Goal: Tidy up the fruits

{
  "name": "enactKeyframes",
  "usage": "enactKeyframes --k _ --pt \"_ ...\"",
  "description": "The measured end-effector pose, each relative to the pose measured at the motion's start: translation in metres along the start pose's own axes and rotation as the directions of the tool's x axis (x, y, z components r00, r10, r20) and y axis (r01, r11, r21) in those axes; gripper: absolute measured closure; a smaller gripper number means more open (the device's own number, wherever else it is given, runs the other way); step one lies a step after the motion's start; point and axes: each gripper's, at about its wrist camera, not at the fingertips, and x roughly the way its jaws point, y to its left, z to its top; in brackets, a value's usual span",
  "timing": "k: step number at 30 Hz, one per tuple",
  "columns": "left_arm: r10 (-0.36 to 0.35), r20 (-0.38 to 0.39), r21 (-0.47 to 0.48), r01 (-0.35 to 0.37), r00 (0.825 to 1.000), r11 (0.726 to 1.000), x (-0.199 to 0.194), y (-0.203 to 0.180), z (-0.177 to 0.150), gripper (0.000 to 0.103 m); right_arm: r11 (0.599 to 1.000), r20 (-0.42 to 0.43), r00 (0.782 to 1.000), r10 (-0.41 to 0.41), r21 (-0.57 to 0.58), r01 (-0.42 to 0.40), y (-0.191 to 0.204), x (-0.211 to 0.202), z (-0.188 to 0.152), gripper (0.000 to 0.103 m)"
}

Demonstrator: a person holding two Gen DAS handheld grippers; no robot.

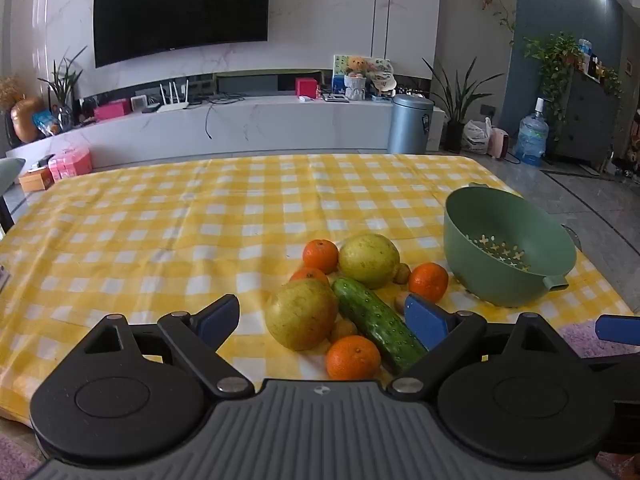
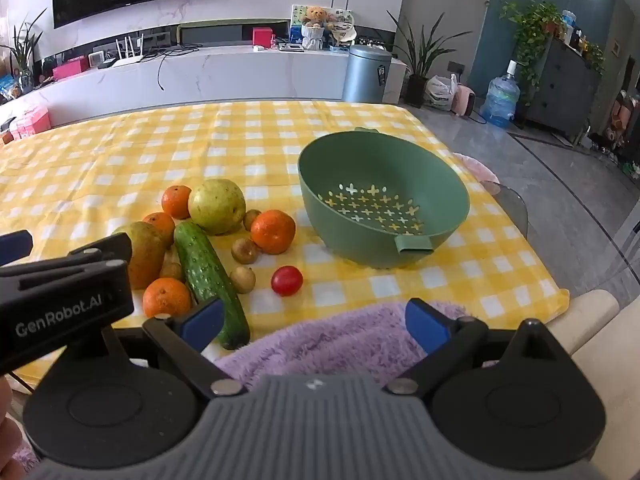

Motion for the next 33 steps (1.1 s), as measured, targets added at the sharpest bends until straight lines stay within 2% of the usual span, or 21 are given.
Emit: enactKeyframes --k 3,6,12,19,24,30,33 --pt "-0.020 0.000 -0.004 0.020 1.000 1.000 0.000 -0.001 0.001 0.000 1.000 0.008 1.000 -0.010 -0.005 0.010 0.001 0.000 0.001 0.009" --pt "-0.069 -0.011 -0.008 0.069 0.998 0.998 0.007 -0.002 -0.003 0.000 0.999 0.006 0.999 -0.034 0.001 0.034 -0.001 0.001 0.001 0.009" --pt "-0.105 -0.018 -0.007 0.105 0.994 0.994 0.002 -0.012 0.000 0.000 0.999 0.003 0.999 -0.051 0.015 0.051 -0.013 -0.004 0.000 0.009" --pt "-0.127 -0.035 -0.029 0.126 0.991 0.992 0.000 -0.019 0.000 0.000 0.998 -0.010 0.998 -0.061 0.017 0.061 -0.020 -0.006 -0.001 0.009" --pt "-0.135 -0.040 -0.009 0.135 0.990 0.991 -0.001 -0.024 -0.001 0.000 0.997 -0.012 0.997 -0.070 0.026 0.071 -0.024 -0.007 -0.004 0.009" --pt "-0.137 -0.064 -0.017 0.136 0.989 0.991 0.001 -0.026 -0.005 0.000 0.997 -0.031 0.998 -0.047 0.054 0.049 -0.025 -0.004 -0.010 0.010" --pt "-0.129 -0.071 -0.013 0.129 0.989 0.992 0.001 -0.026 -0.006 0.000 0.997 -0.031 0.998 -0.060 0.038 0.062 -0.022 -0.003 -0.011 0.010"
